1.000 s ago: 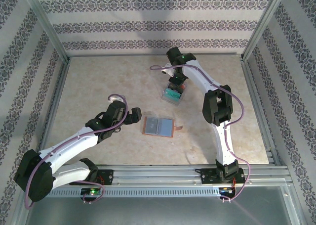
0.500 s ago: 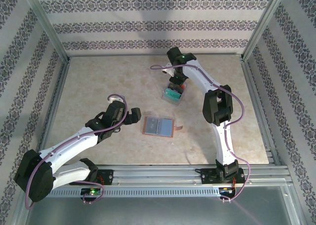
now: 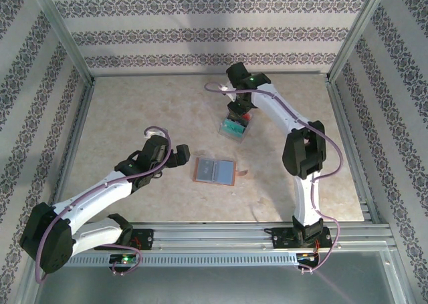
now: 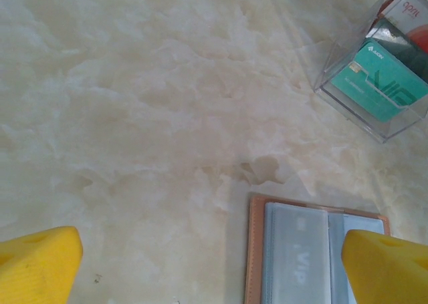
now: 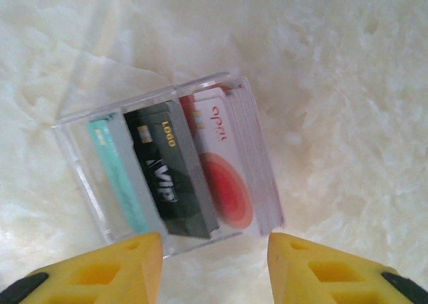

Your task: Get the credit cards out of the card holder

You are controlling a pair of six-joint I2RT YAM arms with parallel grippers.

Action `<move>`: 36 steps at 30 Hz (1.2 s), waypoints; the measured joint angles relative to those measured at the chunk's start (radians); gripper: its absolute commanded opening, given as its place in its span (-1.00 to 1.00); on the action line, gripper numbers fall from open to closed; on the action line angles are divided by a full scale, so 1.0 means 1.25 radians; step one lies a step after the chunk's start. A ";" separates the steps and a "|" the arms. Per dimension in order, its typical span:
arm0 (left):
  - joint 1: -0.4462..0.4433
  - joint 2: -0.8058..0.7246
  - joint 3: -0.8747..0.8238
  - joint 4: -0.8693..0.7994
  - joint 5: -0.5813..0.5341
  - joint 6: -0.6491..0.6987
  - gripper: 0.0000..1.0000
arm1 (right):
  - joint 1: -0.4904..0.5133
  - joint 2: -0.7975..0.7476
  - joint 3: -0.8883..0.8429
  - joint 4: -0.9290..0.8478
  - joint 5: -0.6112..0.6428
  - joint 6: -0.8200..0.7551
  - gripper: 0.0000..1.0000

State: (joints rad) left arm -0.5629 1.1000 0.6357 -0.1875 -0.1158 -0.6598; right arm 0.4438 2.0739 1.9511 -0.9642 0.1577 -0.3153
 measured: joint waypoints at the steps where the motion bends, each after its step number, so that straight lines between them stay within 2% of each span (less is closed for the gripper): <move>1: 0.002 0.000 -0.001 0.000 0.000 0.000 0.99 | 0.007 -0.017 -0.016 0.006 0.001 0.020 0.02; 17: 0.029 -0.027 -0.024 0.000 0.002 0.000 0.99 | 0.165 -0.256 -0.344 0.085 0.029 0.364 0.13; 25: 0.053 -0.052 -0.033 0.000 -0.017 0.000 0.99 | 0.249 -0.274 -0.464 0.106 0.032 0.527 0.18; 36: 0.097 -0.060 -0.068 -0.008 -0.040 -0.022 0.99 | 0.363 -0.253 -0.498 0.129 0.040 0.685 0.17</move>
State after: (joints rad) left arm -0.4416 1.0256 0.5503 -0.1978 -0.1658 -0.6868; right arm 0.8982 1.7576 1.3281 -0.8024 0.2077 0.5415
